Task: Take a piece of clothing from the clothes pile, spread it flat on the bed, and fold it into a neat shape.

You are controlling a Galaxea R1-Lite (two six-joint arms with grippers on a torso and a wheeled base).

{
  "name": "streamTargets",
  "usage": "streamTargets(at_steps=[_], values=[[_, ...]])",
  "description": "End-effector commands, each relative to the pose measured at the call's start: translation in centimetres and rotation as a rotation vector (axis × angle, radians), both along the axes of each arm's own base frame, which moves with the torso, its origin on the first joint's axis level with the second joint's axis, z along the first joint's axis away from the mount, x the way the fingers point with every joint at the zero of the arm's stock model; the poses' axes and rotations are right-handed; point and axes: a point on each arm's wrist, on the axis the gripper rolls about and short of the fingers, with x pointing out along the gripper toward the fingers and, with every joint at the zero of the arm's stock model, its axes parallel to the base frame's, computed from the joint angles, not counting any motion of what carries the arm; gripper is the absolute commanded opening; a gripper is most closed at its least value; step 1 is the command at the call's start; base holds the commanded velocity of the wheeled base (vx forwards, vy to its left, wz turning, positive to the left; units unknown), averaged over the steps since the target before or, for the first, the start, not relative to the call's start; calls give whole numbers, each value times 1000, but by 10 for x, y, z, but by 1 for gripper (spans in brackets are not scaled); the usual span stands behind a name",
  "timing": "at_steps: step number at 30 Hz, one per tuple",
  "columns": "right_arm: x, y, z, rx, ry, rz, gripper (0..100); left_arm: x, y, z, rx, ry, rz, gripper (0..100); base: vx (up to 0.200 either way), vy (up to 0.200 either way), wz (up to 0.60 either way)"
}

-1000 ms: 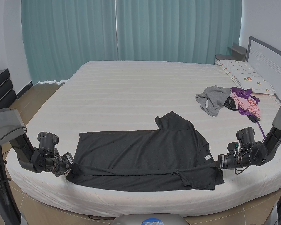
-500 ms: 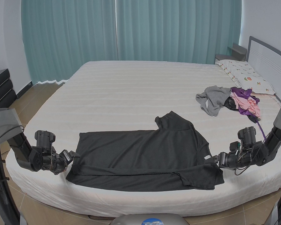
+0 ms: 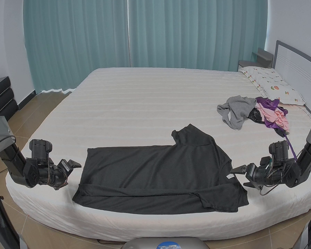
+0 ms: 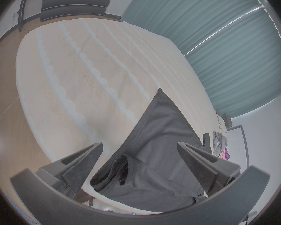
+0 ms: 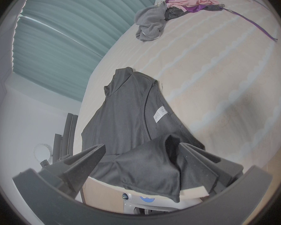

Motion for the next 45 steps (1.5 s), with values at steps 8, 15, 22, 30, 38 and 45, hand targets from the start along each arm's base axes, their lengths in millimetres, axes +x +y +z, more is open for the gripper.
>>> streamTargets(at_steps=[8,15,22,30,38,45], values=[[-3,-3,-1,23,21,-30,100,-18,-22,33,-15,-18,-75,100,0,0,0],[-8,0,-4,21,38,-17,100,-31,-57,26,-47,109,-188,100,0,0,0],[-9,2,-7,19,50,-9,100,-38,-80,0,-31,212,-247,100,0,0,0],[-12,5,-9,13,61,5,100,-36,-90,-12,16,245,-254,100,0,0,0],[-12,8,-9,11,60,15,100,-23,-87,-16,17,230,-234,100,0,0,0],[-13,8,-8,12,57,16,100,0,-80,-13,29,183,-180,100,0,0,0]])
